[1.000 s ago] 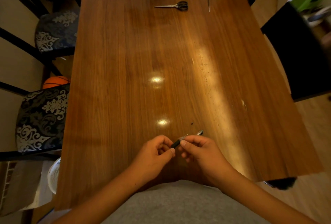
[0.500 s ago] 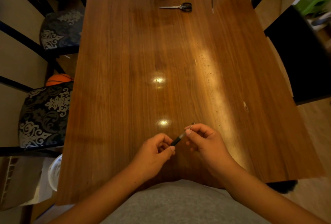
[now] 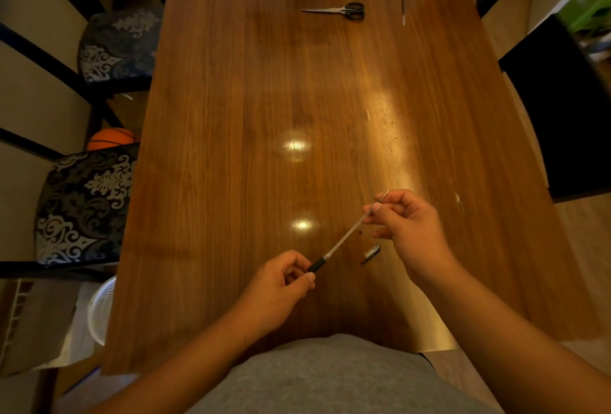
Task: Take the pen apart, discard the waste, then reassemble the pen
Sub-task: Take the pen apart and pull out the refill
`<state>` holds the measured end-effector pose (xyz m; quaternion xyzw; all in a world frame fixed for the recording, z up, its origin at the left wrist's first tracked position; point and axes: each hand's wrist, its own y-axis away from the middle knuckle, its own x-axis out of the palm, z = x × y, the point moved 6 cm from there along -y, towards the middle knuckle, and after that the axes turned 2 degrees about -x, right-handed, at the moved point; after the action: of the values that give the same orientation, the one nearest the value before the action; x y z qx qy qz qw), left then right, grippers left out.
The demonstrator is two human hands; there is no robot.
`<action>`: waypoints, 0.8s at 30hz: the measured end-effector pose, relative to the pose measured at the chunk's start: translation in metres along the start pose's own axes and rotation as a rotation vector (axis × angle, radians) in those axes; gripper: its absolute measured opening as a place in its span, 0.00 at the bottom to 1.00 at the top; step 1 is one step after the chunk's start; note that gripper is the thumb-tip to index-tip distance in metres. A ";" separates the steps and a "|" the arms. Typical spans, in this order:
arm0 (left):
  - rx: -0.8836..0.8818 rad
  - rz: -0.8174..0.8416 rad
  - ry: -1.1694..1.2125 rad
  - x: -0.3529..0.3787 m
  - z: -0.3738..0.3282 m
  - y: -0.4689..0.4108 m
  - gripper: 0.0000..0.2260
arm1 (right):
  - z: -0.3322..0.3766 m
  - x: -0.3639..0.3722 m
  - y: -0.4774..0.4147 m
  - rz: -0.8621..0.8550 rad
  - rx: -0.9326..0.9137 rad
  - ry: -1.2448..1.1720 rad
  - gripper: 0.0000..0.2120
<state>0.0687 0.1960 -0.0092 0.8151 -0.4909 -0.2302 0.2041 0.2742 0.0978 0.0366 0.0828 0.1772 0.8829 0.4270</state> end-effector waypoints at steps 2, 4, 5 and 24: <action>-0.014 -0.004 0.000 -0.003 0.003 0.001 0.03 | 0.000 0.000 -0.006 -0.024 -0.006 0.002 0.05; -0.026 -0.011 0.005 -0.006 0.006 0.001 0.03 | -0.006 0.003 -0.011 -0.037 0.002 0.041 0.04; -0.033 -0.014 0.006 -0.007 0.008 0.001 0.03 | -0.011 0.006 -0.013 -0.027 0.012 0.090 0.05; -0.083 -0.030 0.001 -0.028 0.024 0.004 0.09 | -0.096 0.037 -0.031 0.017 0.111 0.841 0.07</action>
<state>0.0406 0.2169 -0.0215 0.8132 -0.4688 -0.2530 0.2346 0.2452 0.1212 -0.0647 -0.2601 0.3825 0.8325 0.3050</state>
